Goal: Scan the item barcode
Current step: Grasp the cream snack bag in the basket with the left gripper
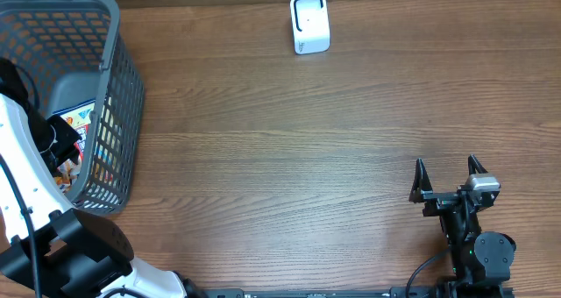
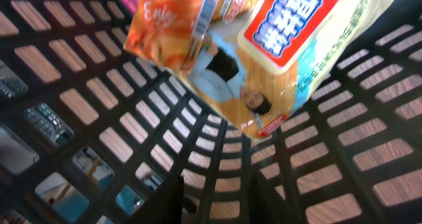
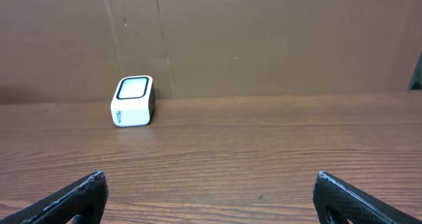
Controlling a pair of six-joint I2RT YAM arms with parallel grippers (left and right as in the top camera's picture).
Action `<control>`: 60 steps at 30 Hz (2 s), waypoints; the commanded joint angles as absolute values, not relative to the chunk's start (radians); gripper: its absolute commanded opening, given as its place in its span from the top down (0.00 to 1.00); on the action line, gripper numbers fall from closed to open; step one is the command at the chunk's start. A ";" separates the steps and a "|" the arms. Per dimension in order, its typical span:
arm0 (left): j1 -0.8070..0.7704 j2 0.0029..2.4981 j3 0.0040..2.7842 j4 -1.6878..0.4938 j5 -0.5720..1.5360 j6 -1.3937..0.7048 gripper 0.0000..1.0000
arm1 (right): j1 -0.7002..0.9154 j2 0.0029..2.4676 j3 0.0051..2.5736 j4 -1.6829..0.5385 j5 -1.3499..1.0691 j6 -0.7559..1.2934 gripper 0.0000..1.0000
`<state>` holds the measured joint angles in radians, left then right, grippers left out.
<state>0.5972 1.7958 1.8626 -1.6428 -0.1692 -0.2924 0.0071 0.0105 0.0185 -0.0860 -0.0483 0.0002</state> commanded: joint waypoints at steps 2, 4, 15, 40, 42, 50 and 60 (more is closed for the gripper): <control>0.597 1.751 1.861 -1.690 -0.172 -0.303 0.96 | 0.006 0.003 0.008 -0.080 -0.053 0.004 0.00; 0.597 1.726 1.861 -1.690 -0.171 -0.303 0.96 | 0.006 0.003 0.008 -0.080 -0.053 0.004 0.00; 0.613 1.542 1.840 -1.690 -0.168 -0.305 0.96 | 0.006 0.003 0.008 -0.080 -0.053 0.004 0.00; 0.828 1.528 1.718 -1.690 -0.004 -0.501 0.96 | 0.006 0.003 0.008 -0.080 -0.053 0.004 0.00; 0.828 1.516 1.718 -1.690 0.001 -0.496 0.96 | 0.006 0.003 0.008 -0.080 -0.053 0.004 0.00; 0.828 1.454 1.717 -1.690 0.068 -0.482 0.96 | 0.006 0.003 0.008 -0.080 -0.053 0.004 0.00; 0.824 1.454 1.596 -1.690 0.157 -0.441 0.96 | 0.006 0.003 0.008 -0.080 -0.053 0.004 0.00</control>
<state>0.8207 1.4635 1.6627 -1.6638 0.1356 -0.4641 0.0071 0.0105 0.0185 -0.0860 -0.0483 0.0002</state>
